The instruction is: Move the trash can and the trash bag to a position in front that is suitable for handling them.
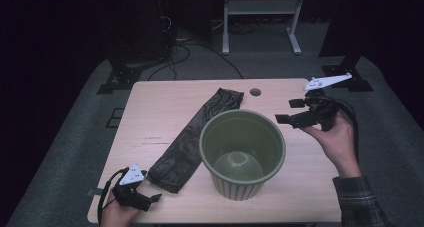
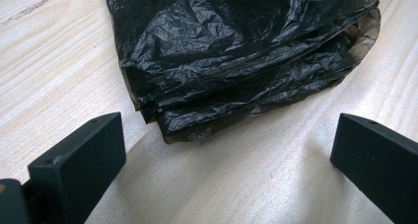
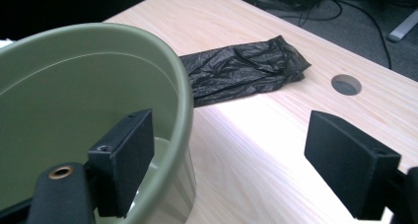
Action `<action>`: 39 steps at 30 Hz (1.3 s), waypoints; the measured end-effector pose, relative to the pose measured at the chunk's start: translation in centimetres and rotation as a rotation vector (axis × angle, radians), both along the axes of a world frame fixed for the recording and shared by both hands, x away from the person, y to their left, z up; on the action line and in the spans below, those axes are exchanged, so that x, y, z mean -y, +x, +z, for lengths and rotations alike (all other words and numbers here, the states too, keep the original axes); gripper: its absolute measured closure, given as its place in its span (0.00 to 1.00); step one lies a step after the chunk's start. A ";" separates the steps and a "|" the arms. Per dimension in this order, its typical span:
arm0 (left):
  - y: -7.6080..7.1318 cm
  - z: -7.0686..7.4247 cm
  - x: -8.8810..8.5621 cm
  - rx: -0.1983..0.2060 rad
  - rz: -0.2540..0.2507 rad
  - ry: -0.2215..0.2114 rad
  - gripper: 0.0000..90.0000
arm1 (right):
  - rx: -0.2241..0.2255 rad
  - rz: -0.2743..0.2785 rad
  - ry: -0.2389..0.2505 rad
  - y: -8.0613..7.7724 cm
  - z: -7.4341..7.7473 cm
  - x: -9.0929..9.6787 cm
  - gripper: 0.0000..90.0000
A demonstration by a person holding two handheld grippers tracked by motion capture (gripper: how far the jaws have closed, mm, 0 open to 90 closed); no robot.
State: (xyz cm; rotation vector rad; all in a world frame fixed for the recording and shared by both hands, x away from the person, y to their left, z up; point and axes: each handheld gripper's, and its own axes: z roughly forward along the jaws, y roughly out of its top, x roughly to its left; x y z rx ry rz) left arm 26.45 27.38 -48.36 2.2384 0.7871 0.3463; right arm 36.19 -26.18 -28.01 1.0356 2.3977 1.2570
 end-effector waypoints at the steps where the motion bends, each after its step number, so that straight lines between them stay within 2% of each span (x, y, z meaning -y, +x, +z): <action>1: 0.0 0.0 0.0 0.000 0.000 0.000 0.00 | 0.002 -0.007 0.006 -0.2 0.0 0.4 0.16; 6: 0.0 0.0 0.0 0.000 0.000 0.000 0.00 | 0.028 -0.078 0.024 -1.6 -0.3 3.3 0.13; 11: 0.0 0.0 0.0 0.000 0.000 0.000 0.00 | 0.036 -0.094 -0.007 -2.8 -1.7 5.0 0.01; 17: 0.0 0.0 0.0 0.001 0.000 -0.001 0.00 | 0.047 -0.128 -0.013 -4.1 -3.8 6.6 0.00; 25: 0.0 0.0 0.0 -0.001 -0.001 0.000 0.00 | 0.057 -0.168 -0.017 -5.9 -7.7 8.2 0.00; 28: 0.0 0.0 0.0 0.000 0.001 -0.001 0.00 | 0.036 -0.172 -0.029 -6.4 -9.3 8.4 0.00; 39: 0.1 0.0 0.0 0.000 -0.004 0.000 0.00 | 0.007 -0.179 -0.050 -7.7 -15.2 8.5 0.00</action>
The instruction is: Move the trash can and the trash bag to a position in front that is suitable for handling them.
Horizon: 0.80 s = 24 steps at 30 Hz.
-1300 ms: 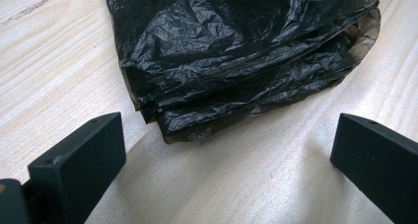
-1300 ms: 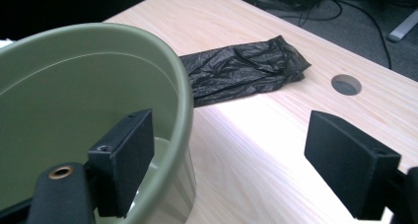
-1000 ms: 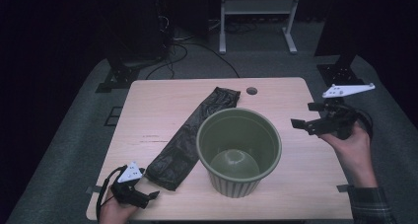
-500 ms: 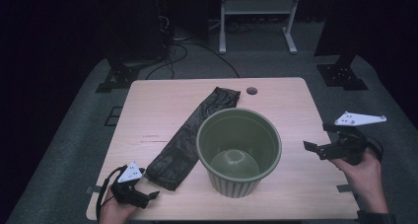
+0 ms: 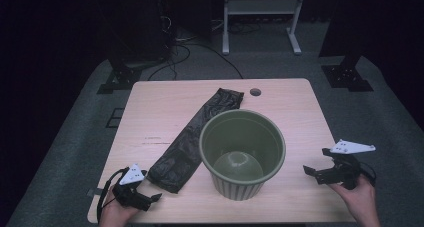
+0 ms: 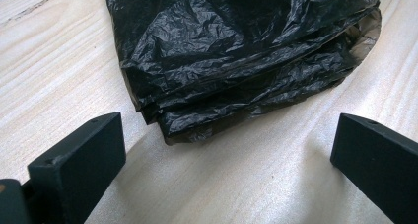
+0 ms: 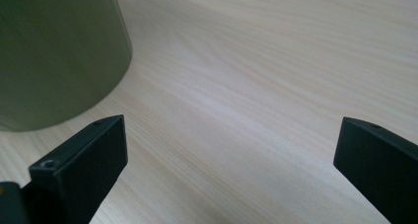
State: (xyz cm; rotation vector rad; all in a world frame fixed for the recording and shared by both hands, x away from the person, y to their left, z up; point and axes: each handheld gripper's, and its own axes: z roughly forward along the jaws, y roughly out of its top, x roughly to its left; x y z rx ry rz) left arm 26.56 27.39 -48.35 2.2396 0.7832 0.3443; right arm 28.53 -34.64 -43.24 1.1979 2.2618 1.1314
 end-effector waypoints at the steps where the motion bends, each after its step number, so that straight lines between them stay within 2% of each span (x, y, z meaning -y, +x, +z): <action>1: 0.0 0.0 0.0 0.000 0.000 0.000 0.00 | 0.003 -0.003 0.000 -0.1 -0.5 0.0 0.00; 4: 0.0 0.0 0.0 0.001 -0.004 0.000 0.00 | -0.005 -0.011 -0.013 -0.3 -2.3 0.1 0.00; 8: 0.0 0.0 -0.1 0.000 -0.009 -0.002 0.00 | -0.009 -0.021 -0.037 -0.4 -3.8 0.2 0.00; 11: 0.0 0.1 -0.2 -0.007 -0.002 -0.015 0.00 | -0.054 -0.016 -0.083 -0.3 -5.2 0.1 0.00; 12: -0.1 0.1 -0.3 -0.006 0.000 -0.023 0.00 | -0.071 -0.017 -0.101 -0.2 -5.4 0.1 0.00; 13: -0.1 0.2 -0.3 -0.006 0.003 -0.027 0.00 | -0.061 -0.016 -0.116 -0.2 -5.5 0.0 0.00; 19: -0.5 1.1 -0.2 0.003 0.000 -0.049 0.00 | -0.055 -0.015 -0.104 -0.2 -5.6 -0.1 0.00; 24: -0.9 2.4 0.1 -0.002 -0.005 -0.078 0.00 | -0.055 -0.005 -0.105 -0.1 -5.6 -0.1 0.00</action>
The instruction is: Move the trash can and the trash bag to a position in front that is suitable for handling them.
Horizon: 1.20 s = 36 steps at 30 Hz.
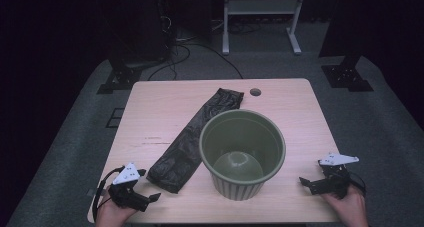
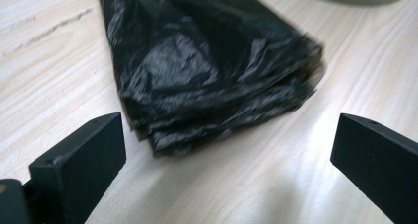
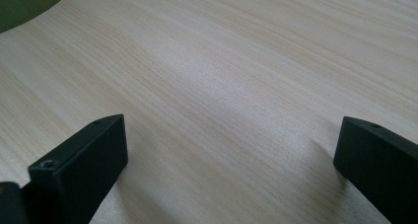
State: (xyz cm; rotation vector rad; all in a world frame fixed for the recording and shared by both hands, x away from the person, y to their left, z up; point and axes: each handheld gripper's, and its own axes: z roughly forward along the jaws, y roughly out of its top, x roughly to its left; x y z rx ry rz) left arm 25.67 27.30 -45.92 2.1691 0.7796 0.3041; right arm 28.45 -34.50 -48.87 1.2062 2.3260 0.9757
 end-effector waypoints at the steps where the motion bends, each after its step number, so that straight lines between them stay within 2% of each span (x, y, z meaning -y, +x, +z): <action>1: 0.0 0.4 0.2 0.002 -0.007 -0.002 0.00 | 0.000 0.001 0.000 0.0 0.0 0.0 0.00; 7: 0.6 1.8 1.7 0.007 -0.029 0.000 0.00 | 0.000 0.007 0.000 0.1 0.0 0.0 0.00; 15: 2.1 2.7 3.0 0.011 -0.042 -0.007 0.00 | 0.000 0.008 -0.001 0.1 0.0 0.0 0.00; 20: 3.3 3.6 3.6 0.021 -0.036 -0.037 0.00 | 0.000 0.008 -0.001 0.1 0.0 0.0 0.00; 26: 4.5 3.9 4.1 0.022 -0.028 -0.052 0.00 | 0.000 0.008 -0.001 0.1 0.0 0.0 0.00; 36: 6.5 3.5 5.1 0.021 -0.023 -0.042 0.00 | 0.000 0.008 -0.001 0.1 0.0 0.0 0.00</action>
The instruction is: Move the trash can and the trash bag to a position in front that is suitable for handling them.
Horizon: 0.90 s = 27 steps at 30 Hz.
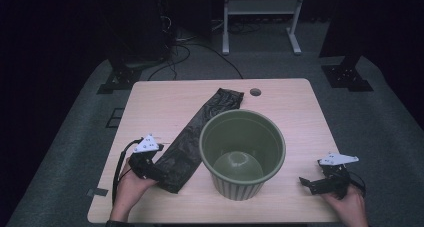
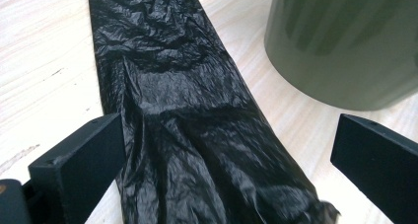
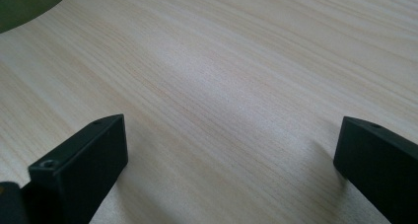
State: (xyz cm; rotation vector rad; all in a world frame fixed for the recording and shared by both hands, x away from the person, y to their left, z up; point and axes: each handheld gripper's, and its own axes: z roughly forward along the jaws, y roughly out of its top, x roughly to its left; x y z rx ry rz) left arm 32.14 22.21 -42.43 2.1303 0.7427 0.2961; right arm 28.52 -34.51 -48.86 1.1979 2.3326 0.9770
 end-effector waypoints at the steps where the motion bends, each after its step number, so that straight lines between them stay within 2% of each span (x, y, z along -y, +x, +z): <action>1: 0.2 -0.1 0.1 -0.002 0.000 0.002 0.00 | 0.000 0.000 0.000 0.0 0.0 0.0 0.00; 7: 1.1 -0.1 0.9 -0.002 0.000 0.014 0.00 | 0.000 0.000 0.000 0.0 0.0 0.0 0.00; 13: 2.3 -0.1 1.9 0.009 -0.009 -0.006 0.00 | 0.000 0.000 0.000 0.0 0.0 0.0 0.00; 15: 3.0 -0.3 2.4 0.005 -0.008 0.014 0.00 | 0.000 0.000 0.000 0.0 0.0 0.0 0.00; 21: 4.2 -0.4 3.2 0.010 -0.020 -0.014 0.00 | 0.001 0.001 0.000 0.0 0.0 0.0 0.00; 23: 4.6 -0.6 3.5 0.015 -0.013 -0.008 0.00 | 0.001 0.001 0.000 0.0 0.0 0.0 0.00; 25: 5.5 -0.9 4.1 0.008 -0.016 0.022 0.00 | 0.000 0.000 0.000 0.0 0.0 0.0 0.00; 27: 6.1 -1.2 4.6 0.001 -0.015 0.027 0.00 | 0.000 0.000 0.000 0.0 0.0 0.0 0.00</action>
